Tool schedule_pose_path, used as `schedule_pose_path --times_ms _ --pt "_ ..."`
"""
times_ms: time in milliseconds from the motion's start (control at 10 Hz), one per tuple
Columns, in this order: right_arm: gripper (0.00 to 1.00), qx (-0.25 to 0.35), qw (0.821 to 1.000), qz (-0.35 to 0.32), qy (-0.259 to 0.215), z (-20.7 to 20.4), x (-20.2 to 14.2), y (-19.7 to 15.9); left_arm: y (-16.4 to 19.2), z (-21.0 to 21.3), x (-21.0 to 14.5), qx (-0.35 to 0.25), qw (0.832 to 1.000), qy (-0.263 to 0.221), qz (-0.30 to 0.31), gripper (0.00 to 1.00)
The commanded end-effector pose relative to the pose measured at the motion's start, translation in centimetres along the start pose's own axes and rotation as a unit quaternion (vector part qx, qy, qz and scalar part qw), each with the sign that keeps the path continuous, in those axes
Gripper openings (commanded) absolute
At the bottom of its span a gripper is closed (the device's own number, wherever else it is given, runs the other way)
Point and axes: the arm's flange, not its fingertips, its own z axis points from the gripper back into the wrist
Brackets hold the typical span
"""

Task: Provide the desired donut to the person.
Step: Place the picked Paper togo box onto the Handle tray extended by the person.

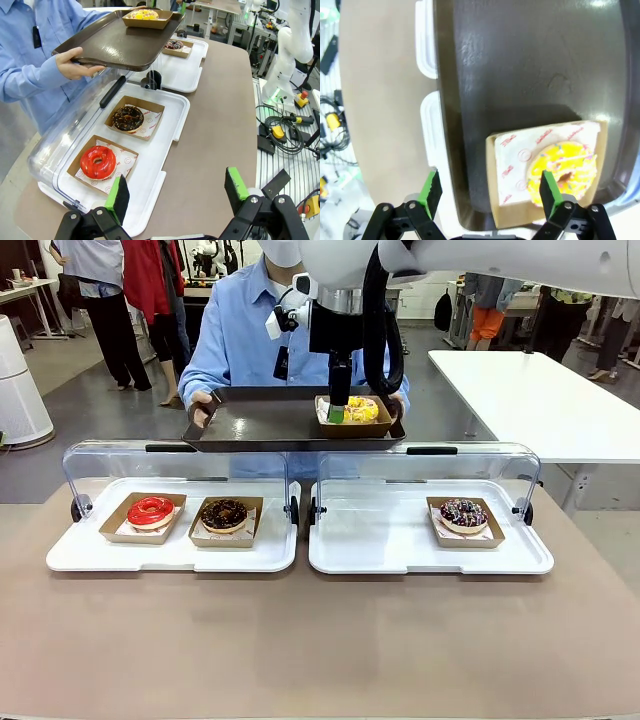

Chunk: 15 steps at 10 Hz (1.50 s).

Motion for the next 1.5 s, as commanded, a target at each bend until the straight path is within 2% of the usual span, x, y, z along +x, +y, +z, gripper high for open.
schedule_pose_path --times_ms 0,300,500,700,900,1100,1200,1400 --pt "1.00 0.037 0.999 0.017 -0.004 2.1 -2.4 3.1 0.1 0.1 0.0 0.002 1.000 -0.013 -0.007 1.00" --pt "1.00 0.032 0.999 0.040 -0.010 4.1 -9.2 9.6 0.1 0.1 0.0 0.002 1.000 -0.013 -0.007 1.00" --pt "1.00 0.026 0.998 0.063 -0.006 2.7 -13.3 11.9 0.1 0.1 0.0 0.002 1.000 -0.013 -0.007 1.00" --pt "1.00 0.033 0.998 0.055 -0.009 0.3 -16.2 13.1 0.1 0.1 0.0 0.002 1.000 -0.013 -0.007 1.00" --pt "1.00 0.030 0.998 0.045 -0.011 -1.3 -17.4 13.1 0.1 0.1 0.0 0.002 1.000 -0.013 -0.007 1.00" --pt "1.00 0.026 0.999 0.023 0.000 -2.2 -17.0 11.2 0.1 0.1 0.0 0.002 1.000 -0.013 -0.007 1.00" --pt "1.00 0.035 0.999 0.039 0.006 -1.5 -17.9 12.8 0.1 0.1 0.0 0.002 1.000 -0.013 -0.007 1.00" --pt "1.00 0.035 0.999 0.039 0.006 -1.5 -17.9 12.8 0.1 0.1 0.0 0.002 1.000 -0.013 -0.007 1.00"
